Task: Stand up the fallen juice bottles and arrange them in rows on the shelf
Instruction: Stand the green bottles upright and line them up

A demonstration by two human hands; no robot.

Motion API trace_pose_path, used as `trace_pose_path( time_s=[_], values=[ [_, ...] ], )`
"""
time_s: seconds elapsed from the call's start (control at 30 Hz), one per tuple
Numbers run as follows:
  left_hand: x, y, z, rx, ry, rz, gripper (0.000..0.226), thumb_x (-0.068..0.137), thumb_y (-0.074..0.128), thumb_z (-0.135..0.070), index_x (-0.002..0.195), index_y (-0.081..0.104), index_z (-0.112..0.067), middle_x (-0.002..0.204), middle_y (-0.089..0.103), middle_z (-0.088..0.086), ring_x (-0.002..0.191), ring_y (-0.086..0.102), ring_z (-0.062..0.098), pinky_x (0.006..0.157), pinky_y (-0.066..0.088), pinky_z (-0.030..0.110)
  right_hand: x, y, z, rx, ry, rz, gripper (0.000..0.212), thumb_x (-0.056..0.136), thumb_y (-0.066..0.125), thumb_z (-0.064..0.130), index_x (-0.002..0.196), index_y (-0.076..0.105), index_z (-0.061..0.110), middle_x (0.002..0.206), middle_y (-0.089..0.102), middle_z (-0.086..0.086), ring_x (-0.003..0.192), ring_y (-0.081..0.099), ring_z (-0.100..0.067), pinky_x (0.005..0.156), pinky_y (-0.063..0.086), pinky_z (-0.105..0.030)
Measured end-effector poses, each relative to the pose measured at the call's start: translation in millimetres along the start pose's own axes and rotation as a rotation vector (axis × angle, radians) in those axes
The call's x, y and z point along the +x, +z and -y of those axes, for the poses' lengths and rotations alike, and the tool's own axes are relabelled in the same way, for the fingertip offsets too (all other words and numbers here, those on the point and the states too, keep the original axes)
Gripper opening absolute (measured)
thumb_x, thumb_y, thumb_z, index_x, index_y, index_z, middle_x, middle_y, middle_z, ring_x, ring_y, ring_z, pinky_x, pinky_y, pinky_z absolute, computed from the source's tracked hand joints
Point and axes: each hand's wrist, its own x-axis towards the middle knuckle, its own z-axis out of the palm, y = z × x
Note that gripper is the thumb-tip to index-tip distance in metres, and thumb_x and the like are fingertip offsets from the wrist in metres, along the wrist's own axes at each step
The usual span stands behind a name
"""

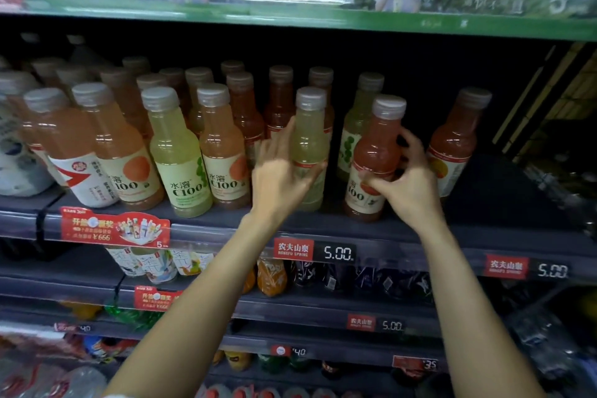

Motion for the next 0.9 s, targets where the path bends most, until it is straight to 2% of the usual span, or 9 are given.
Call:
trace_pose_path(
  time_s=[0.17, 0.3, 0.37, 0.43, 0.5, 0.63, 0.7, 0.83, 0.9],
  values=[
    [12, 26, -12, -0.156, 0.003, 0.027, 0.086, 0.081, 0.075, -0.037, 0.149, 0.028, -0.013, 0.149, 0.039, 0.007, 0.134, 0.040, 0.022, 0.104, 0.035, 0.030, -8, -31, -13, -0.022, 0.032, -0.093, 0.072, 0.068, 0.083, 0.013, 0.126, 0.042, 0.018, 0.099, 0.057, 0.021, 0.087, 0.055, 0.012, 0.077, 0.046, -0.008],
    [12, 38, -31, -0.140, -0.049, -0.051, 0.089, 0.078, 0.078, -0.031, 0.149, 0.027, -0.014, 0.154, 0.024, 0.016, 0.136, 0.027, 0.013, 0.099, 0.030, 0.024, -17, -47, -23, -0.005, 0.064, -0.131, 0.070, 0.070, 0.082, 0.018, 0.127, 0.042, 0.022, 0.112, 0.060, 0.010, 0.098, 0.059, 0.005, 0.081, 0.045, -0.009],
    [-1, 43, -45, -0.069, 0.043, -0.206, 0.081, 0.084, 0.072, -0.041, 0.147, 0.028, -0.016, 0.155, 0.016, 0.021, 0.142, 0.016, 0.018, 0.110, 0.023, 0.029, -22, -52, -26, 0.005, 0.057, -0.096, 0.070, 0.076, 0.077, 0.023, 0.134, 0.037, 0.022, 0.120, 0.055, 0.010, 0.104, 0.053, 0.012, 0.086, 0.041, -0.005],
    [-19, 51, -68, -0.130, 0.201, -0.250, 0.074, 0.087, 0.063, -0.050, 0.145, 0.028, -0.019, 0.153, 0.018, 0.017, 0.142, 0.022, 0.028, 0.113, 0.027, 0.038, -28, -58, -31, -0.039, 0.035, -0.071, 0.070, 0.083, 0.066, 0.038, 0.142, 0.030, 0.023, 0.136, 0.042, 0.006, 0.123, 0.043, 0.002, 0.100, 0.034, -0.014],
    [-33, 65, -94, -0.272, 0.266, -0.046, 0.082, 0.085, 0.060, -0.055, 0.147, 0.021, -0.019, 0.151, 0.028, 0.014, 0.136, 0.034, 0.025, 0.106, 0.034, 0.034, -31, -71, -38, -0.033, 0.033, -0.155, 0.066, 0.087, 0.054, 0.046, 0.144, 0.028, 0.025, 0.142, 0.031, 0.006, 0.134, 0.030, -0.007, 0.108, 0.027, -0.023],
    [-24, 93, -109, -0.554, 0.067, 0.387, 0.112, 0.072, 0.072, -0.058, 0.148, -0.009, -0.039, 0.154, 0.032, 0.002, 0.134, 0.043, 0.017, 0.107, 0.041, 0.039, -11, -95, -59, 0.128, 0.125, -0.281, 0.064, 0.092, 0.060, 0.023, 0.145, 0.024, 0.025, 0.151, 0.023, 0.002, 0.139, 0.024, -0.014, 0.112, 0.026, -0.030],
    [-20, 107, -102, -0.624, -0.045, 0.429, 0.113, 0.071, 0.078, -0.052, 0.150, 0.000, -0.031, 0.142, 0.045, -0.008, 0.127, 0.049, 0.008, 0.104, 0.043, 0.027, 4, -97, -69, 0.121, 0.139, -0.147, 0.082, 0.085, 0.069, 0.014, 0.147, 0.017, 0.025, 0.152, 0.022, 0.000, 0.139, 0.024, -0.015, 0.113, 0.027, -0.032],
    [-23, 122, -103, -0.684, -0.100, 0.326, 0.099, 0.064, 0.074, -0.060, 0.142, 0.029, -0.017, 0.113, 0.057, -0.021, 0.104, 0.058, -0.009, 0.086, 0.044, 0.009, 27, -90, -82, 0.219, 0.146, 0.061, 0.106, 0.072, 0.077, 0.001, 0.149, 0.008, 0.021, 0.134, 0.036, 0.009, 0.122, 0.041, -0.003, 0.094, 0.041, -0.010],
    [-21, 126, -106, -0.707, -0.120, 0.316, 0.098, 0.064, 0.071, -0.060, 0.142, 0.030, -0.017, 0.112, 0.056, -0.024, 0.100, 0.057, -0.015, 0.086, 0.046, 0.010, 34, -86, -87, 0.193, 0.151, 0.006, 0.103, 0.068, 0.081, 0.006, 0.146, 0.016, 0.022, 0.126, 0.045, 0.009, 0.115, 0.049, -0.006, 0.097, 0.046, -0.024]
  ],
)
